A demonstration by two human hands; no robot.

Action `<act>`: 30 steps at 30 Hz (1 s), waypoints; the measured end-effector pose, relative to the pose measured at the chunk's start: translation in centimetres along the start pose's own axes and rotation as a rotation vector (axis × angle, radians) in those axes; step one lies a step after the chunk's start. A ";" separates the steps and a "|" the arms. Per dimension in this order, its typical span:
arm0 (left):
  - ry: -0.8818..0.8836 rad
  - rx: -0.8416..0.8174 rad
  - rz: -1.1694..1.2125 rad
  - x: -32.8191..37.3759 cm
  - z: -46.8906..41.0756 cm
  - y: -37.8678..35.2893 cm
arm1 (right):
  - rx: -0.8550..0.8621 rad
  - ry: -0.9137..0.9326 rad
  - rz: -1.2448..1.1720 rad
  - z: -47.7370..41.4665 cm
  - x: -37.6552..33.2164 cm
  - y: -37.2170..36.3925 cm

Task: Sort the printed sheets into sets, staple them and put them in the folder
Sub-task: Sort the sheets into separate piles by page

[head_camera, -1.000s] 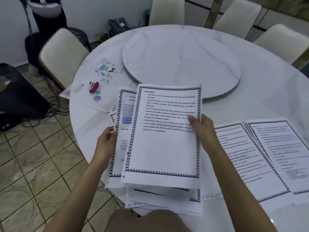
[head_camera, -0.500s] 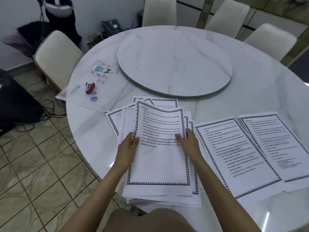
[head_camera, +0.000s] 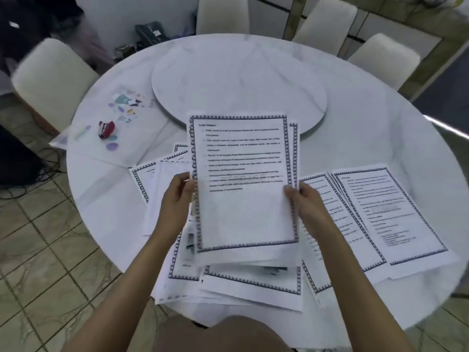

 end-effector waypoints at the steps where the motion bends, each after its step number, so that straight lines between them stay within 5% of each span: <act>1: 0.031 0.030 -0.011 -0.7 -0.1 0.3 | 0.042 0.020 0.024 -0.1 -0.2 1.6; 6: 0.227 0.105 -0.165 -4.1 1.0 2.2 | 0.210 0.020 0.144 -0.3 1.1 10.0; 15: 0.390 -0.117 -0.244 -6.5 4.1 -4.0 | 0.399 -0.161 0.195 0.7 7.5 18.9; 30: 0.481 -0.244 -0.516 -6.5 3.8 -9.8 | 0.190 -0.159 0.217 0.0 10.8 12.2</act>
Point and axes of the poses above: each hand's wrist, its own z-axis away from the middle knuckle, its own y-axis out of the back of the hand, x = y × z, the point moved 7 cm from there along -z, towards the middle knuckle, and after that the axes turned 5 degrees about z, right-handed, at the moved point
